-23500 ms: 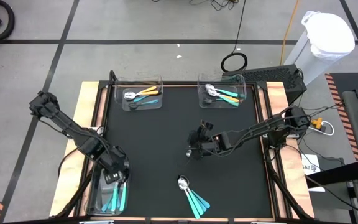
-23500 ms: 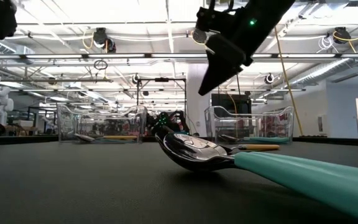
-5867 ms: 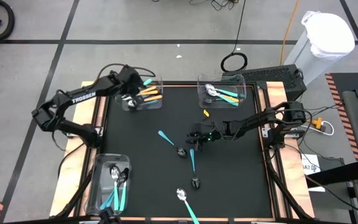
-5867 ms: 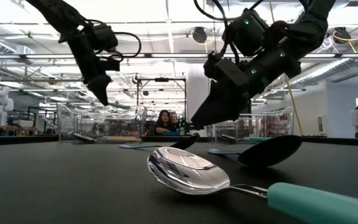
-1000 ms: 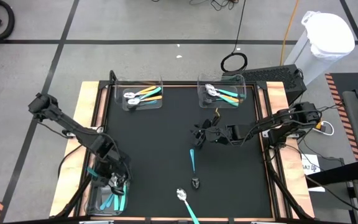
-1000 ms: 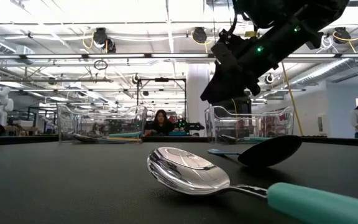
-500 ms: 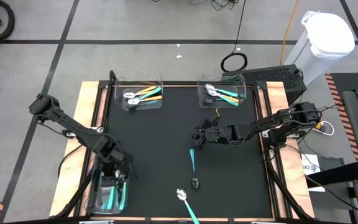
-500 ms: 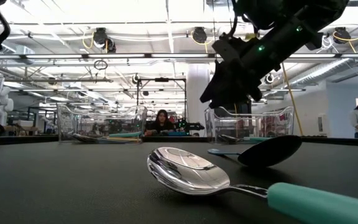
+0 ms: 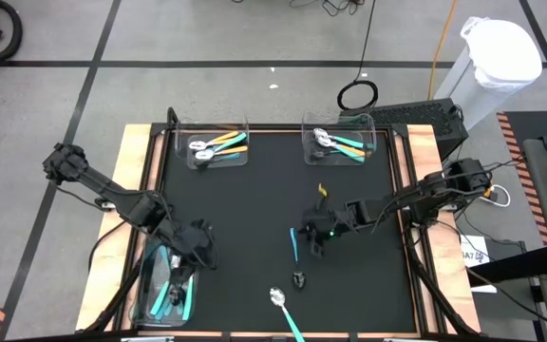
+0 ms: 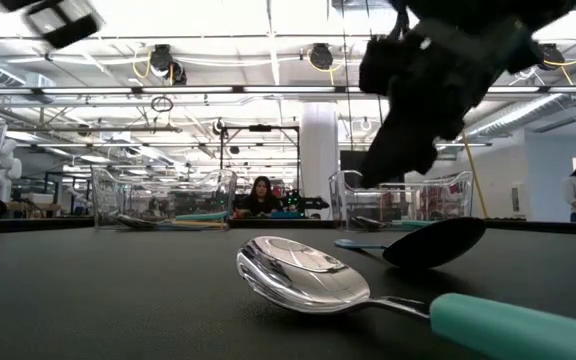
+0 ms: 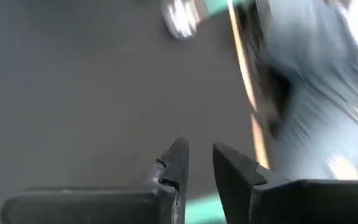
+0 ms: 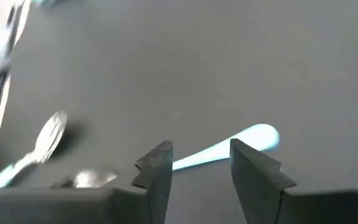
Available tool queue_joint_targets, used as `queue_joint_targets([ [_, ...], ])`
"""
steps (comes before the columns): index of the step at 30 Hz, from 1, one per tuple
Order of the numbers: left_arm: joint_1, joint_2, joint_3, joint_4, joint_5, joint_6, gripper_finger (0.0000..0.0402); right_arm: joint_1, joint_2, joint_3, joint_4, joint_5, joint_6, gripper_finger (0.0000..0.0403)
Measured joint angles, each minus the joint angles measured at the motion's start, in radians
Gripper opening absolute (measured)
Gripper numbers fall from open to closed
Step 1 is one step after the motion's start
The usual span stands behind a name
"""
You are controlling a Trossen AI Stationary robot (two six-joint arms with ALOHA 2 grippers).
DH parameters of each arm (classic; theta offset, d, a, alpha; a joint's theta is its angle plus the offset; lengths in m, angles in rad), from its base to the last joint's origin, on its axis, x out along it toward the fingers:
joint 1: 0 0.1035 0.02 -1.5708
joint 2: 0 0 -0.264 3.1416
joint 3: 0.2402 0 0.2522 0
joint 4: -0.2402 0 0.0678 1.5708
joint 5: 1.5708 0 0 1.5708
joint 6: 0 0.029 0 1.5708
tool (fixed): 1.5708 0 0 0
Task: Sort silverware by color (type)
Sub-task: Put the blue spoon into the top right transparent bin
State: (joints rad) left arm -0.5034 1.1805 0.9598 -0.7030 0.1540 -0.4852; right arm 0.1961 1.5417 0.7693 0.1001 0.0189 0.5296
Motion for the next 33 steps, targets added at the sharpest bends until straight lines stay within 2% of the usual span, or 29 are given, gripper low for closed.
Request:
queue_joint_targets([
  [3,0.000,0.001,0.001,0.133,-0.225,0.081,0.0073,0.059,0.005,0.052,-0.068,0.006,-0.175,0.0144],
  [6,0.001,0.010,0.001,0.260,-0.426,0.173,0.0073,0.109,0.022,0.103,-0.163,0.008,-0.443,0.0147],
  [9,0.001,0.032,-0.003,0.349,-0.558,0.215,0.0073,0.142,0.048,0.146,-0.165,0.008,-0.686,0.0154],
  [13,0.016,0.082,-0.015,0.448,-0.656,0.259,0.0073,0.156,0.124,0.217,-0.172,0.003,-0.935,0.0162],
  [18,0.029,0.148,-0.016,0.483,-0.767,0.236,0.0073,0.155,0.247,0.355,-0.356,0.005,-1.124,0.0164],
  [21,0.032,0.180,-0.016,0.504,-0.833,0.232,0.0073,0.155,0.319,0.440,-0.514,0.005,-1.172,0.0163],
  [24,0.034,0.201,-0.017,0.520,-0.885,0.231,0.0073,0.154,0.374,0.505,-0.601,0.004,-1.199,0.0157],
  [29,0.035,0.216,-0.017,0.513,-0.916,0.230,0.0073,0.141,0.432,0.545,-0.620,-0.007,-1.266,0.0137],
  [33,0.037,0.215,-0.017,0.513,-0.918,0.229,0.0073,0.109,0.436,0.545,-0.635,-0.079,-1.278,0.0107],
])
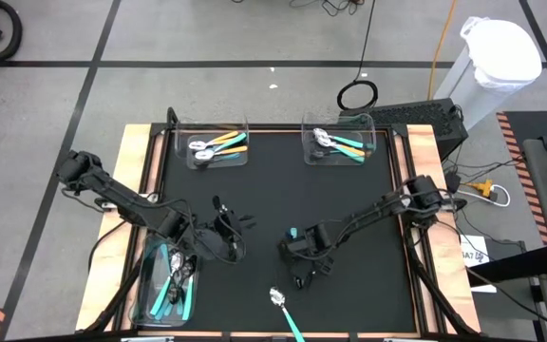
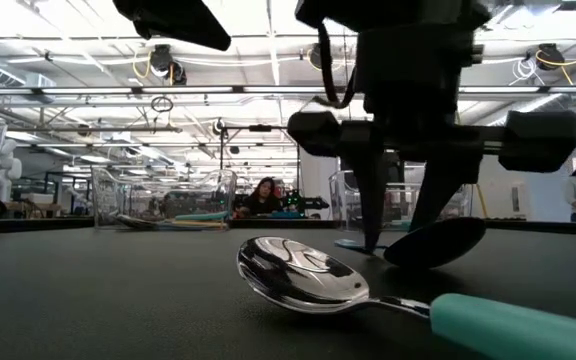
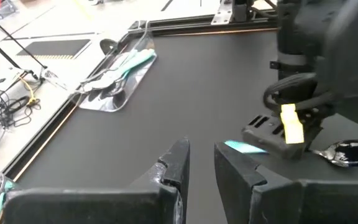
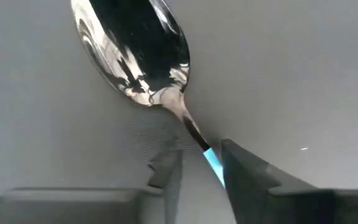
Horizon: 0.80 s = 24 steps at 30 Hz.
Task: Sort silverware by color (type)
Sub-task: Put the blue spoon into the top right transparent bin
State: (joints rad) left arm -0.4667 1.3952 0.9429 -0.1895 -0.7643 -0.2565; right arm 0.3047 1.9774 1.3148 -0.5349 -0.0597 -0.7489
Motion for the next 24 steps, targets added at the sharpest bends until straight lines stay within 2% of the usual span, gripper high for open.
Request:
queue_joint_targets([
  [7,0.017,0.000,0.000,0.001,-0.002,0.001,0.0073,-0.066,0.002,-0.001,-0.051,-0.113,0.159,0.0010],
  [10,0.026,0.000,0.000,0.000,-0.005,0.001,0.0073,-0.082,0.000,-0.001,-0.065,-0.136,0.228,0.0008],
  [15,0.029,0.000,0.000,-0.007,-0.009,0.024,0.0073,-0.094,-0.039,-0.007,-0.102,-0.109,0.307,0.0002],
  [21,0.030,0.000,0.000,0.001,-0.149,0.079,0.0073,-0.129,-0.134,-0.009,-0.165,-0.112,0.453,0.0001],
  [24,0.030,0.000,0.000,-0.001,-0.166,0.079,0.0073,-0.155,-0.197,-0.036,-0.171,-0.086,0.489,0.0001],
])
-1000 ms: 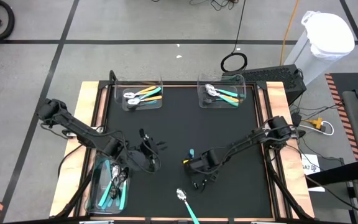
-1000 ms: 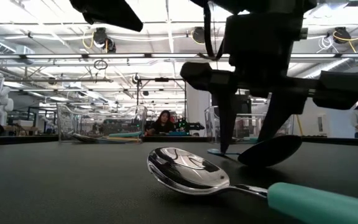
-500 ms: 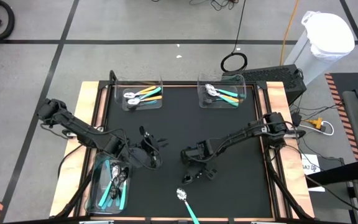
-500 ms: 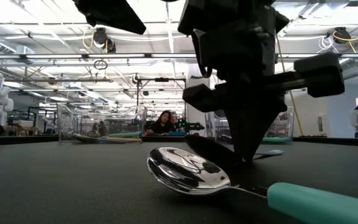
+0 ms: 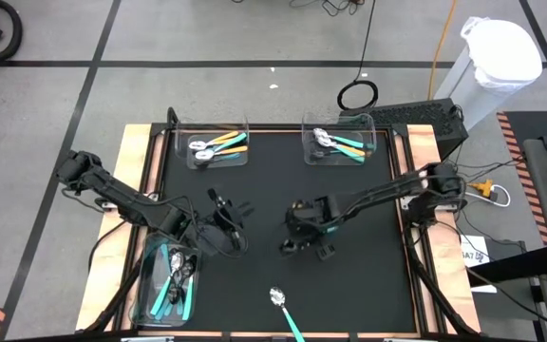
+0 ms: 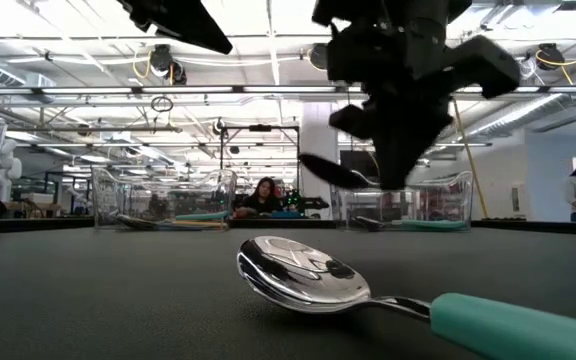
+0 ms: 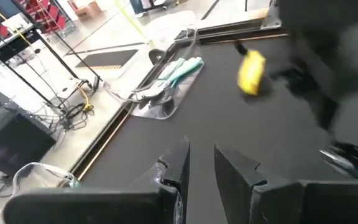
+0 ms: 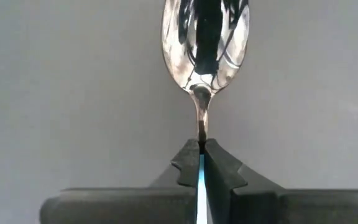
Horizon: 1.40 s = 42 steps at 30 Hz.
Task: Sort silverware by color (type)
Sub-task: Put the blue spoon into the top right transparent bin
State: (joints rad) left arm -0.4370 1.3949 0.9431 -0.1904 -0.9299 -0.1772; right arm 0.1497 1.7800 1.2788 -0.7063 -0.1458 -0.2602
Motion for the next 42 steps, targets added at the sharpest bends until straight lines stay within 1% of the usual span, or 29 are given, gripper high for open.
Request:
queue_joint_targets([
  [6,-0.001,0.000,0.000,-0.013,0.016,-0.021,0.0073,-0.057,-0.155,-0.051,-0.016,0.179,0.067,0.0000],
  [12,0.000,0.000,0.000,-0.014,0.019,-0.075,0.0073,-0.121,-0.277,-0.078,-0.056,0.467,0.109,0.0000],
  [14,0.000,0.000,0.000,-0.019,0.024,-0.093,0.0073,-0.156,-0.305,-0.085,-0.058,0.518,0.108,0.0000],
  [18,0.003,0.000,0.000,-0.070,0.027,-0.113,0.0073,-0.268,-0.345,-0.088,-0.049,0.512,0.050,0.0000],
  [22,0.006,0.000,0.000,-0.147,0.036,-0.197,0.0073,-0.406,-0.352,-0.089,-0.017,0.516,-0.022,0.0000],
  [24,0.006,0.000,0.000,-0.191,0.036,-0.236,0.0073,-0.472,-0.353,-0.089,-0.011,0.517,-0.086,0.0000],
  [25,0.006,0.000,0.000,-0.214,0.036,-0.258,0.0073,-0.503,-0.352,-0.089,-0.013,0.524,-0.124,0.0000],
  [28,0.006,0.000,-0.002,-0.280,0.034,-0.314,0.0073,-0.576,-0.345,-0.089,-0.010,0.597,-0.210,0.0000],
  [30,0.006,0.000,-0.018,-0.278,0.007,-0.323,0.0073,-0.617,-0.345,-0.089,-0.014,0.618,-0.257,0.0000],
  [32,0.009,0.001,-0.036,-0.266,-0.030,-0.323,0.0073,-0.654,-0.346,-0.089,-0.013,0.609,-0.293,0.0000],
  [34,0.020,0.001,-0.046,-0.230,-0.045,-0.319,0.0073,-0.688,-0.345,-0.089,-0.013,0.573,-0.319,0.0000],
  [40,0.069,0.000,-0.062,-0.152,-0.043,-0.306,0.0073,-0.775,-0.345,-0.089,-0.009,0.433,-0.394,0.0000],
  [42,0.089,0.000,-0.062,-0.157,-0.042,-0.304,0.0073,-0.788,-0.345,-0.089,-0.010,0.430,-0.408,0.0000],
])
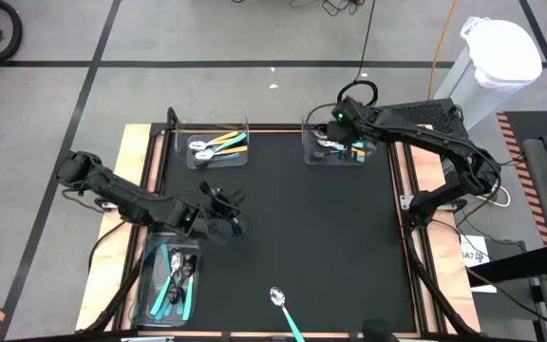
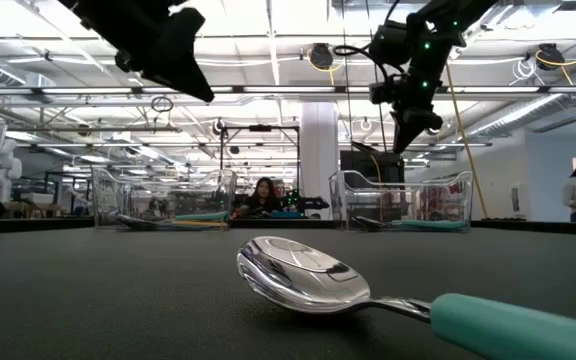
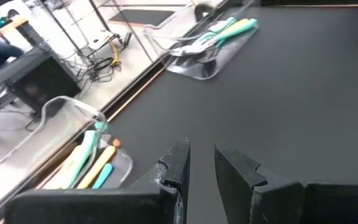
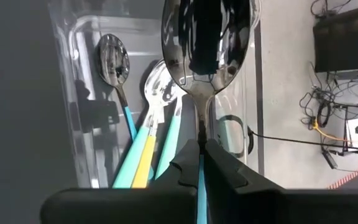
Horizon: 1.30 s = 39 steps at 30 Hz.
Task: Sort silverware by color (type)
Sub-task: Put the blue spoon into the top right transparent bin, then put the green spoon into the top right transparent bin
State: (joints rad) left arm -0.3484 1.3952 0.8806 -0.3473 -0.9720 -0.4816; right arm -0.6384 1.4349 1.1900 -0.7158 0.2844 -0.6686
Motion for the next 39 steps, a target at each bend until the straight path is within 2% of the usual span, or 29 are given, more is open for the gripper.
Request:
queue_joint_targets([
  [3,0.020,0.000,0.000,0.000,0.012,0.022,0.0073,-0.021,0.000,0.000,0.000,-0.008,-0.027,0.0000],
  [9,0.030,0.000,0.000,-0.002,0.093,0.021,0.0073,-0.070,0.025,0.000,0.010,-0.133,-0.068,0.0000],
  [13,0.025,0.000,-0.002,-0.001,0.135,0.016,0.0073,-0.086,0.065,0.000,0.008,-0.132,-0.107,0.0000],
  [20,0.025,0.000,-0.024,-0.002,0.137,0.013,0.0073,-0.102,0.105,0.000,0.010,-0.134,-0.164,0.0000],
  [24,0.033,0.000,-0.024,-0.001,0.135,-0.010,0.0073,-0.121,0.117,0.001,0.012,-0.186,-0.128,0.0004],
  [28,0.034,0.000,-0.024,-0.002,0.134,-0.011,0.0073,-0.135,0.120,0.002,0.047,-0.184,-0.040,0.0037],
  [34,0.033,0.000,-0.024,-0.002,0.143,-0.011,0.0073,-0.138,0.122,0.002,0.055,-0.174,0.060,0.0129],
  [37,0.033,0.000,-0.024,-0.002,0.146,-0.011,0.0073,-0.117,0.122,0.002,0.047,-0.078,0.278,0.0167],
  [39,0.033,0.000,-0.024,-0.002,0.146,-0.010,0.0073,-0.096,0.114,0.002,-0.007,-0.053,0.442,0.0178],
])
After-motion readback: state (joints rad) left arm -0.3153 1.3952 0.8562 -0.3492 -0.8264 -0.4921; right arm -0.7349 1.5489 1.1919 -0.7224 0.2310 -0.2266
